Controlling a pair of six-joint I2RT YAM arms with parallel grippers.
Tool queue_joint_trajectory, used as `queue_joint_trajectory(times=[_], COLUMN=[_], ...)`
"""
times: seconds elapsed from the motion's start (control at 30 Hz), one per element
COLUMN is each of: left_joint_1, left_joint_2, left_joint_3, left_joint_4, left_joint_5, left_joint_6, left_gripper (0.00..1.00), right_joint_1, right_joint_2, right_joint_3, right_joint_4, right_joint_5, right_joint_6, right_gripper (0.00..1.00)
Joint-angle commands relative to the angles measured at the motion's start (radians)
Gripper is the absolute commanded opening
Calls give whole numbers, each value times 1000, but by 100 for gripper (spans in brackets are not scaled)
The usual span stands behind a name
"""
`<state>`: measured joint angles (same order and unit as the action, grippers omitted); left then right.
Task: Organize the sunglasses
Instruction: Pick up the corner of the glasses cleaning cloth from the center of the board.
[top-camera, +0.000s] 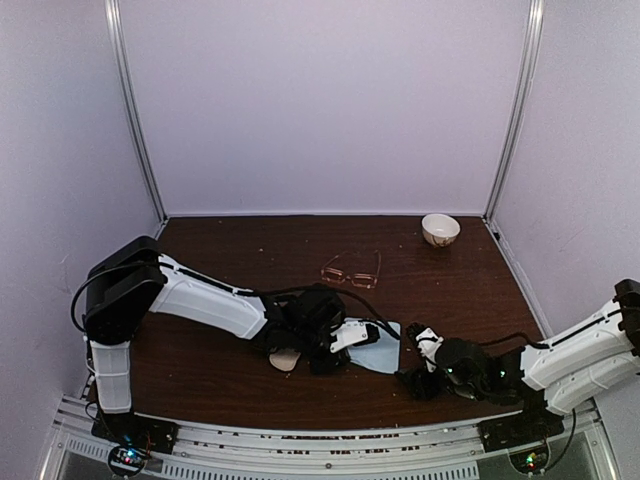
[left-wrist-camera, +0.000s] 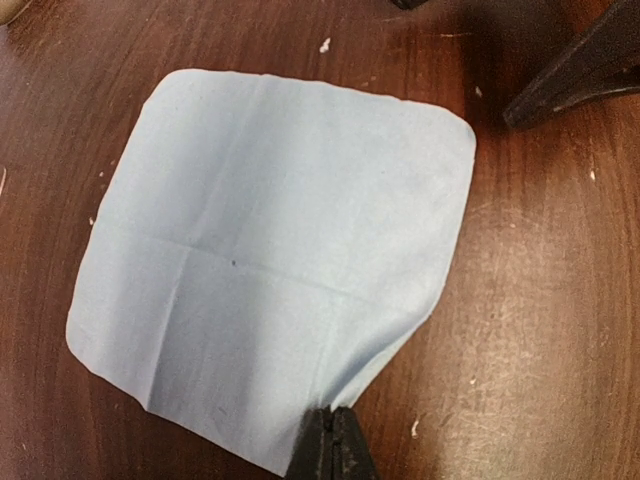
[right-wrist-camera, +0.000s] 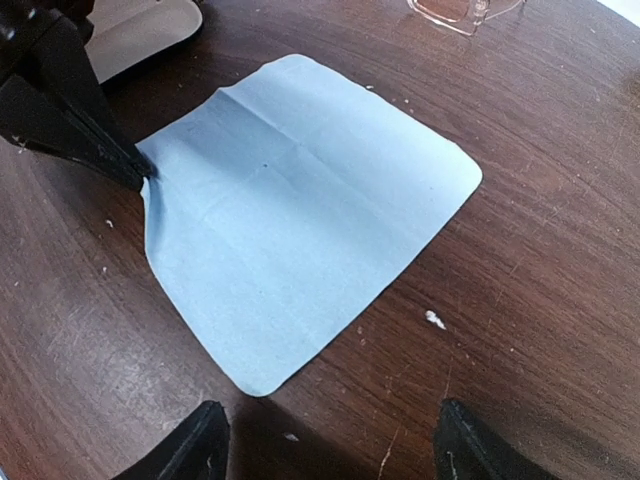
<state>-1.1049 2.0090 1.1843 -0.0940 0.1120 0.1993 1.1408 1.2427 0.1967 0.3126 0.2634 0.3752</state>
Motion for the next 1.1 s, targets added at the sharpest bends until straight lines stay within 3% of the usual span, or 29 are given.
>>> queue_joint_trajectory(times=[0.0, 0.3, 0.43, 0.63, 1.07], left_joint_1=[10, 10, 10, 11, 13], left_joint_2=[2, 2, 0, 1, 1], left_joint_3=[-26, -26, -27, -28, -17], left_joint_4=[-52, -56, -54, -55, -64], left_joint_5=[0, 0, -1, -5, 6], left_joint_6=[-10, -14, -15, -15, -20], left_gripper=[0, 0, 0, 0, 0], right_joint_1=[-12, -21, -21, -20, -20], right_joint_2=[11, 152, 186, 192, 209], right_joint_3=[13, 67, 81, 76, 87], right_joint_4=[69, 97, 96, 90, 56], right_joint_5=[-56, -126, -136, -151, -153], right_joint_6=[20, 13, 8, 5, 23], right_gripper=[70, 59, 50, 26, 5])
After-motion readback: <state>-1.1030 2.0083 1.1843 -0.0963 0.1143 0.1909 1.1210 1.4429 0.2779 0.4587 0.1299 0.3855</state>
